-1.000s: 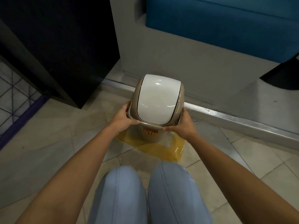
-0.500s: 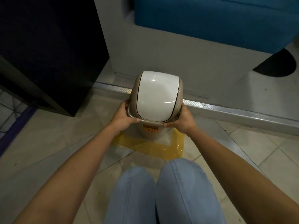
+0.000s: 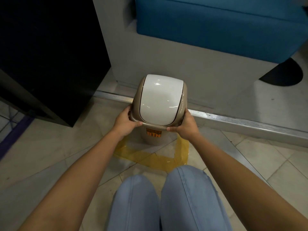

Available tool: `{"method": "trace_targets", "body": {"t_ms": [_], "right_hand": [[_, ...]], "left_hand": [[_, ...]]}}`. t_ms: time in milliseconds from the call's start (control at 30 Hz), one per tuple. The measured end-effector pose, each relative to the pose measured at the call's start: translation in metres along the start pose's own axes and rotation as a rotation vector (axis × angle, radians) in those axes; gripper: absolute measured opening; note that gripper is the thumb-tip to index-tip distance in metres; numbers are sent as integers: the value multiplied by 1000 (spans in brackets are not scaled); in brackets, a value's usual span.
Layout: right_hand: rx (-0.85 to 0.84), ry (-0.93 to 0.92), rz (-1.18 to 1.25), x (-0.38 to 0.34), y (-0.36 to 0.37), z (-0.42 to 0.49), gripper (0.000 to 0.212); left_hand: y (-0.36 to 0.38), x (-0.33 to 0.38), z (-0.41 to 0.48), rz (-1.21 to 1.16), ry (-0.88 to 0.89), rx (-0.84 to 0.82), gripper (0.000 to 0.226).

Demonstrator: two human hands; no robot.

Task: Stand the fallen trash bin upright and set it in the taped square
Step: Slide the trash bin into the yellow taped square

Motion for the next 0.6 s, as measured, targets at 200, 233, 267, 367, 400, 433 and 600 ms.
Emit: {"method": "trace_targets", "body": {"t_ms": [200, 233, 267, 367, 400, 433, 600], "right_hand": [[-5, -8, -10, -1, -2, 5, 113], [-8, -7, -13, -1, -1, 5, 113], [-10, -6, -15, -1, -1, 5, 113], [-12, -5, -17, -1, 0, 5, 113], [-12, -2, -19, -1, -1, 5, 113], [-10, 2, -24, -1, -1, 5, 112], [-10, 19, -48, -3, 0, 0, 108]], "left_hand": [[-1, 4, 6, 46, 8, 9, 80], [-1, 4, 5, 50, 7, 9, 81], [-2, 4, 5, 56, 6, 9, 81], [-2, 3, 5, 45, 3, 9, 81], [-2, 2, 4, 35, 2, 9, 82], [-2, 2, 4, 29, 0, 10, 82], [-2, 6, 2, 61, 0, 21, 82]]}}
Point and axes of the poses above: each hand's wrist, its own z-axis towards the middle knuckle, its own y-axis out of the palm, x = y × z, the point moved 6 cm from there along z, towards the middle knuckle, and after that the axes turned 13 degrees about -z, right-handed, at the moved point
